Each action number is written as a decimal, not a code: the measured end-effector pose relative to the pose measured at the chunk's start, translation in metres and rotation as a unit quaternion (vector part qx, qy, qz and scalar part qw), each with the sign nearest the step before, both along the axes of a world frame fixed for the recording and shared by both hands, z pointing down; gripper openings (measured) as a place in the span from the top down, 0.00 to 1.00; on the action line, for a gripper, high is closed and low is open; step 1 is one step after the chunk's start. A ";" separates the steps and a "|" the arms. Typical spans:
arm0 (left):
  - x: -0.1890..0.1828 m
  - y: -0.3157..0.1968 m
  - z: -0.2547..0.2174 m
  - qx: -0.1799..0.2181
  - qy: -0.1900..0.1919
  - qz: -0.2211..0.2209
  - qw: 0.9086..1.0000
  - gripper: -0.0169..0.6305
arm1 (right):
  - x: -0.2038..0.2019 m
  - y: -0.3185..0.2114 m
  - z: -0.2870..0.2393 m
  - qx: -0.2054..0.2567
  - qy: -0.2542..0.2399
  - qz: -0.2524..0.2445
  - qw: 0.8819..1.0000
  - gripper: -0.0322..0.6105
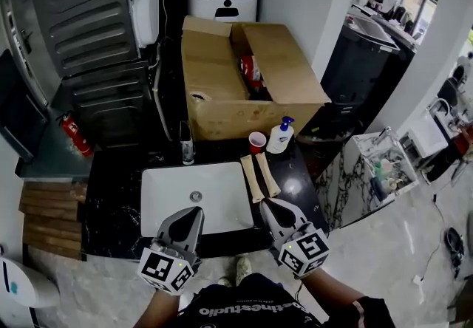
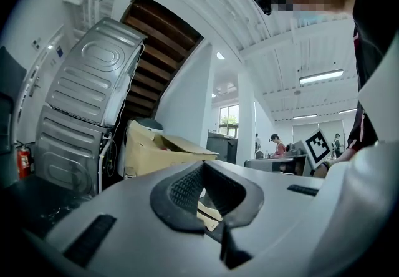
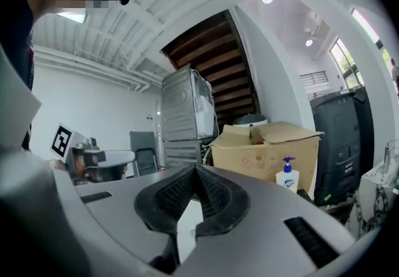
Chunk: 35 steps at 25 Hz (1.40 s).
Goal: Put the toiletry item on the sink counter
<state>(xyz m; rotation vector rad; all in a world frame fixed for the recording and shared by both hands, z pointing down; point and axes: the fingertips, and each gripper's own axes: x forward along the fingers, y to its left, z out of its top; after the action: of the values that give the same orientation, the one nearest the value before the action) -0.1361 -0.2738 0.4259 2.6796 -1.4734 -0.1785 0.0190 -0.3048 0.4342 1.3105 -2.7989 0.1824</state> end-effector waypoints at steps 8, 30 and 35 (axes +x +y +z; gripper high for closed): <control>0.005 0.018 -0.003 -0.002 0.010 0.003 1.000 0.95 | 0.009 0.037 -0.038 0.011 -0.012 -0.026 1.000 0.89; 0.096 0.022 -0.030 0.019 -0.012 0.033 0.999 0.95 | 0.064 0.072 -0.083 0.060 -0.038 -0.060 0.996 0.89; 0.094 0.023 -0.030 0.016 -0.009 0.018 1.000 0.95 | 0.065 0.071 -0.082 0.059 -0.037 -0.066 0.995 0.89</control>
<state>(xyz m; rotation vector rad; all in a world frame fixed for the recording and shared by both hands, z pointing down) -0.0419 -0.2504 0.3959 2.7370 -1.4385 -0.1776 0.0840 -0.2336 0.3527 1.1558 -2.9889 0.0640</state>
